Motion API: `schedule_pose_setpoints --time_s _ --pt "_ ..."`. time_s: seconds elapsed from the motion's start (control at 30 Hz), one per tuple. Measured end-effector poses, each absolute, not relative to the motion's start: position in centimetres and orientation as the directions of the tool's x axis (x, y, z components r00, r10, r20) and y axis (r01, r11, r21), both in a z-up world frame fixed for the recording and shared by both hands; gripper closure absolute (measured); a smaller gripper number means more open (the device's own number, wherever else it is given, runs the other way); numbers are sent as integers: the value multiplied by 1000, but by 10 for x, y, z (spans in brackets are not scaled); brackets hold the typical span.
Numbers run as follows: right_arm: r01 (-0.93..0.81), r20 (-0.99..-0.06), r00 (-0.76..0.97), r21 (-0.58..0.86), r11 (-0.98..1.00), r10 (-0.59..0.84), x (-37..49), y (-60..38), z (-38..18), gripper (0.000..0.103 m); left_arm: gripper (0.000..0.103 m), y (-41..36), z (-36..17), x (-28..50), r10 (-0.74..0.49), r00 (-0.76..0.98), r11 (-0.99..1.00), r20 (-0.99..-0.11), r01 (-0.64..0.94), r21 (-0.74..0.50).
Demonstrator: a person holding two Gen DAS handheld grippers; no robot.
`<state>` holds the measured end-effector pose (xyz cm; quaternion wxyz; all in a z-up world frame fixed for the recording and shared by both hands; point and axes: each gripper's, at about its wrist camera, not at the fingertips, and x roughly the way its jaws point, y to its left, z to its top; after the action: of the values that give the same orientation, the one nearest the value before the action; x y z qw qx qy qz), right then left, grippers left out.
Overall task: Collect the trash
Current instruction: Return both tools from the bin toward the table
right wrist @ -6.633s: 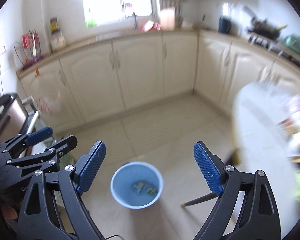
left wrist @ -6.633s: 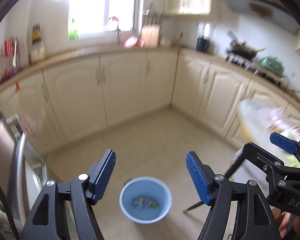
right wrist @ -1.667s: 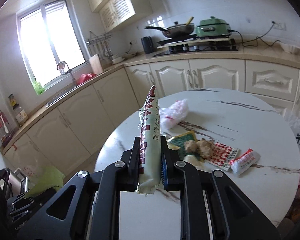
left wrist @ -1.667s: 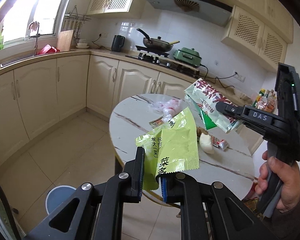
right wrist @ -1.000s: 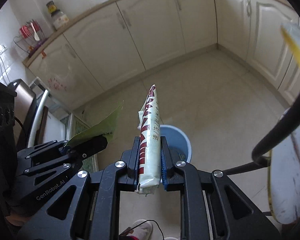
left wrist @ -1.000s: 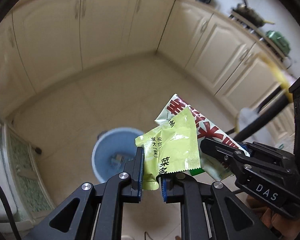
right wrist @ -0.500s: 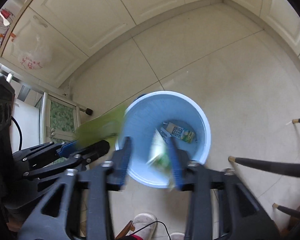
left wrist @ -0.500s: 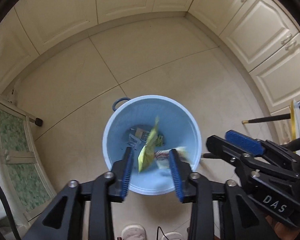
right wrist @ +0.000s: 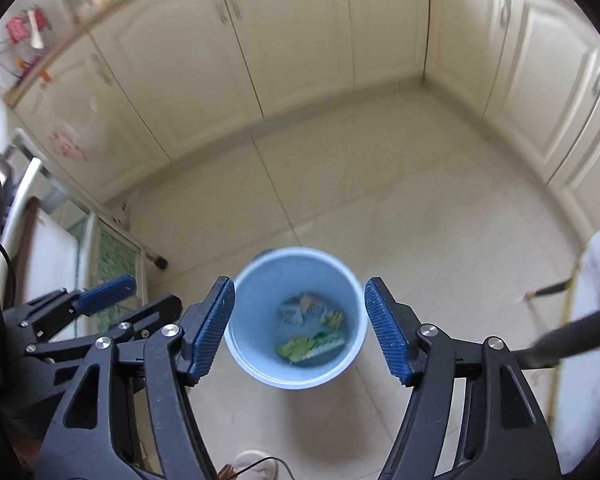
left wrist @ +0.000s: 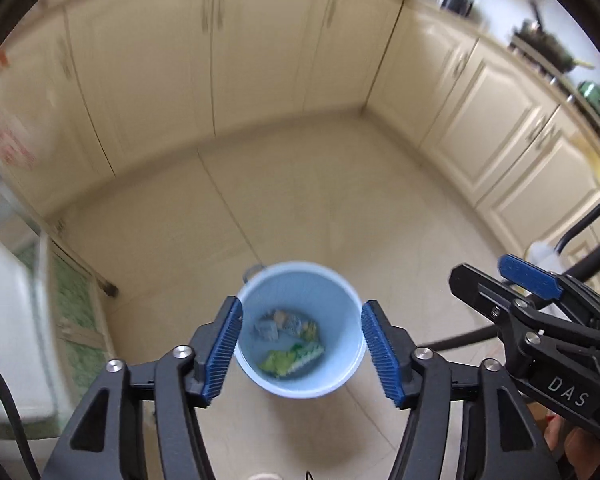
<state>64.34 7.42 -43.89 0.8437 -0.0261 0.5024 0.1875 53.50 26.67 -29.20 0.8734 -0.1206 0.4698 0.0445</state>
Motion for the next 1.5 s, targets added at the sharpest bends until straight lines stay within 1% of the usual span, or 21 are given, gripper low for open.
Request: schedule_pose_setpoints --time_s 0.03,0.1,0.13,0.2,0.23,0.3,0.33,0.37,0.47,0.57,0.63,0.77,0.8,0.87,1.0,1.13,1.23,1.5 --pt "-345 -840 456 139 928 295 634 71 -419 32 43 263 -274 525 -26 590 968 -807 -186 -167" --pt "-340 -802 519 125 932 296 613 64 -380 21 38 254 -236 502 -2 652 969 -758 -185 -162" --pt "-339 -779 550 122 933 302 602 59 -359 19 33 248 -216 489 12 685 970 -729 -184 -157" --pt "-331 -732 614 100 938 295 576 46 -319 13 31 233 -182 466 26 736 975 -676 -169 -147" --pt "-324 -711 642 85 942 286 564 39 -300 13 30 223 -164 453 34 763 978 -646 -158 -135" --pt "-309 -658 702 61 949 271 534 23 -260 12 22 200 -137 427 41 807 984 -590 -134 -115" --pt "-299 -640 723 51 953 261 523 15 -245 11 14 189 -124 412 35 827 987 -561 -116 -111" --pt "-286 -612 750 42 957 251 507 5 -226 8 8 176 -111 399 30 846 989 -532 -101 -105" --pt "-246 -544 809 32 969 223 466 -24 -179 2 3 144 -83 361 32 892 995 -452 -70 -69" --pt "-201 -478 858 27 979 189 423 -51 -140 1 1 112 -61 322 24 925 997 -378 -49 -57" --pt "-169 -442 882 25 985 162 398 -67 -117 0 1 89 -56 296 9 943 999 -332 -26 -46" --pt "-99 -378 921 16 995 98 350 -96 -74 0 1 55 -56 246 -10 962 1000 -274 4 -22" --pt "-82 -364 928 13 997 81 339 -103 -66 0 1 45 -66 232 -19 965 1000 -261 15 -19" --pt "-50 -329 943 14 999 52 316 -119 -49 0 1 32 -65 210 -42 971 999 -234 38 -18" --pt "7 -271 963 10 1000 -4 277 -142 -22 0 1 31 -65 155 -78 981 997 -180 76 -18" --pt "45 -234 971 12 999 -41 256 -157 -5 0 1 38 -60 110 -96 989 995 -115 94 -16" --pt "54 -208 977 14 998 -50 240 -163 5 0 1 42 -70 80 -108 991 994 -84 107 -16" --pt "76 -179 981 14 997 -72 222 -167 12 0 1 36 -87 48 -115 992 993 -43 115 -6"
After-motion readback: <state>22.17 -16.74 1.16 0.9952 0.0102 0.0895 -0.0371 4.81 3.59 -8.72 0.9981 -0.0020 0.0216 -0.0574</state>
